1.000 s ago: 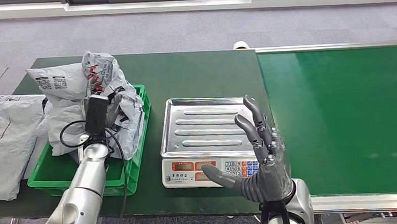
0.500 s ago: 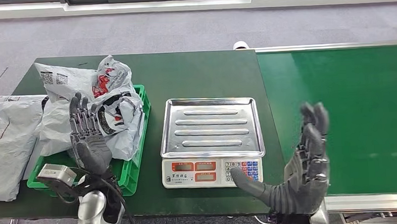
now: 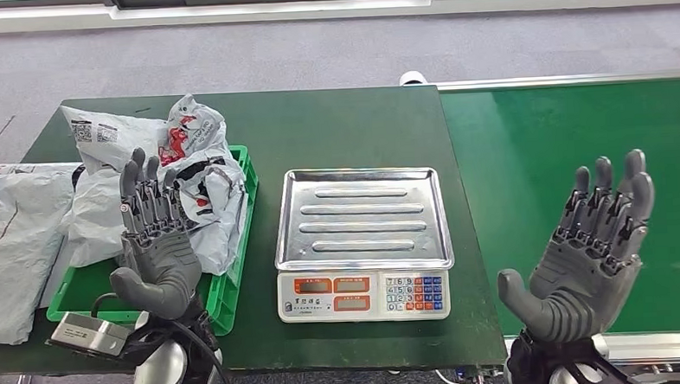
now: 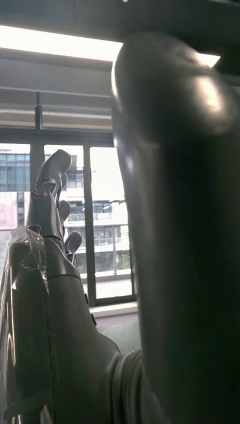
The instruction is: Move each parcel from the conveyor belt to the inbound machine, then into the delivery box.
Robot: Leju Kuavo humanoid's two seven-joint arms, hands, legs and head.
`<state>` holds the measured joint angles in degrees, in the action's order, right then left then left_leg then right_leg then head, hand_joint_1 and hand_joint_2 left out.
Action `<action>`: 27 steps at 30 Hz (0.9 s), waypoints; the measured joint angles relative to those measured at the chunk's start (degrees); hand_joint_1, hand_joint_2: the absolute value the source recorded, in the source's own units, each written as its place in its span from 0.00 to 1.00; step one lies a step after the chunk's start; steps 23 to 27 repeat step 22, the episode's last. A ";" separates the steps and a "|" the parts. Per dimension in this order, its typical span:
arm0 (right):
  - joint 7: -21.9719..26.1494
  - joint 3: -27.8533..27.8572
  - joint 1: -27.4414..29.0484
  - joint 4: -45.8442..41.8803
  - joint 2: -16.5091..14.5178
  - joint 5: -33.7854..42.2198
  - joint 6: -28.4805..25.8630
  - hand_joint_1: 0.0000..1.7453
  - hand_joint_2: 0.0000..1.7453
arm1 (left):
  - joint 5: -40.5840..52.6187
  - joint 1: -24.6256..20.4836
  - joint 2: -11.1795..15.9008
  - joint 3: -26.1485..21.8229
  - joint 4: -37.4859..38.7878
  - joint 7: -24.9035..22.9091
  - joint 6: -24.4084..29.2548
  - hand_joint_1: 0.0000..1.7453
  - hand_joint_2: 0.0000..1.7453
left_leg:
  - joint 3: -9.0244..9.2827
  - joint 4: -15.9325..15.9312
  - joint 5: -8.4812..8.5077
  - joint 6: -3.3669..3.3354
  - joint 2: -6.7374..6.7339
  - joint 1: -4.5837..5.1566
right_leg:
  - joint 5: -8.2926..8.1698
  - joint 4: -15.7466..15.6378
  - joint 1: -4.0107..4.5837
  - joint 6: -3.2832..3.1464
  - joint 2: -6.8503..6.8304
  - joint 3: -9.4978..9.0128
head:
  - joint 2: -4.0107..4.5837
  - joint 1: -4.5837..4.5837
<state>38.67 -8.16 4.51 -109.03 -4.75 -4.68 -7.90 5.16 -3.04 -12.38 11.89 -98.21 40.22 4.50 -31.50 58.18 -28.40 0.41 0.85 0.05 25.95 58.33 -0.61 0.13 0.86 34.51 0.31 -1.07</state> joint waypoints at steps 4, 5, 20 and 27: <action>-2.79 3.41 -2.78 6.82 -0.37 4.01 5.83 0.00 1.00 | 1.48 -0.37 0.44 3.36 -0.21 -0.01 3.96 0.00 0.00 | 0.02 0.01 0.01 -0.02 0.01 0.02 | -0.01 0.00 -0.01 0.01 0.00 -0.01 | 0.01 0.01; -3.12 4.16 -3.48 8.53 -0.46 4.51 6.64 0.00 1.00 | 1.63 -0.50 0.56 4.33 -0.14 -0.01 4.62 0.00 0.00 | 0.03 0.01 0.02 -0.03 0.03 0.03 | -0.01 0.00 -0.02 0.02 -0.02 -0.02 | 0.01 0.01; -2.83 7.17 -18.59 37.00 -1.66 7.04 12.79 0.00 1.00 | 1.51 -5.41 1.10 10.65 7.14 -0.09 9.17 0.00 0.00 | 0.06 0.02 0.18 -0.05 0.09 0.02 | -0.12 0.00 -0.01 0.00 -0.05 -0.04 | 0.01 0.01; -2.63 7.17 -19.14 38.13 -1.85 6.74 12.64 0.00 1.00 | 2.01 -5.90 1.06 10.98 8.31 -0.09 9.34 0.00 0.00 | 0.06 0.01 0.18 -0.05 0.10 0.02 | -0.12 0.01 -0.01 0.00 -0.05 -0.04 | 0.00 0.01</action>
